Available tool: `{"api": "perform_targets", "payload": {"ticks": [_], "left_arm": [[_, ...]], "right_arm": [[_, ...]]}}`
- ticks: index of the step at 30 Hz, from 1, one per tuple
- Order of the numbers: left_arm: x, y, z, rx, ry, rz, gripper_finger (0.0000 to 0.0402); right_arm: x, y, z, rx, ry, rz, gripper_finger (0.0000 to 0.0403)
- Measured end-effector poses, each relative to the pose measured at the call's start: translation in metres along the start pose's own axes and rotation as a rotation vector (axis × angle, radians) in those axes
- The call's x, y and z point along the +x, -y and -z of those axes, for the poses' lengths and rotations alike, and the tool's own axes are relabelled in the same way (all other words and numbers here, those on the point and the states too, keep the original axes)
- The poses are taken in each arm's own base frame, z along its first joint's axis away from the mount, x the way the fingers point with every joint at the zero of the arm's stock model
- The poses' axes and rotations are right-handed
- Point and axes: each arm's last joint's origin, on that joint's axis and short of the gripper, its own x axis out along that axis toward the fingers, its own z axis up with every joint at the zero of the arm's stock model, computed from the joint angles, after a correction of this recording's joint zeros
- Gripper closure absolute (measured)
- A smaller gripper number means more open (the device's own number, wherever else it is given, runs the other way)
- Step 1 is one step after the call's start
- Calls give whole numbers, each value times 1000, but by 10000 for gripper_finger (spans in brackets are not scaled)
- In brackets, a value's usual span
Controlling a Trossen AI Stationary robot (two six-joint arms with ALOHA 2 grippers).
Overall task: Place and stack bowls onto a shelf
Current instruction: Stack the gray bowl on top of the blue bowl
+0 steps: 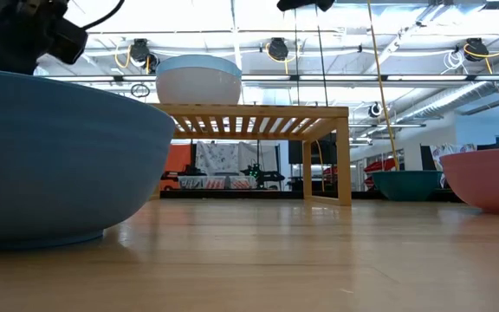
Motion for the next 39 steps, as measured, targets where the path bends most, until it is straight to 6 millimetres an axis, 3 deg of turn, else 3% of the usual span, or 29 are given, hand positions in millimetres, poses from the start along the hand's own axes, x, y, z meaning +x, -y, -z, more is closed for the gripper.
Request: {"api": "perform_targets", "payload": {"ticks": [6, 13, 23, 39], "left_arm": [[13, 4, 9, -79, 15, 42, 334], [31, 10, 15, -114, 2, -37, 334], [55, 25, 16, -85, -9, -67, 334], [60, 31, 16, -83, -3, -46, 334]], "right_arm": [[-15, 3, -3, 7, 41, 2, 282], [-28, 6, -5, 12, 80, 34, 282], [-31, 7, -5, 13, 87, 49, 282], [-31, 7, -5, 13, 88, 49, 282]]}}
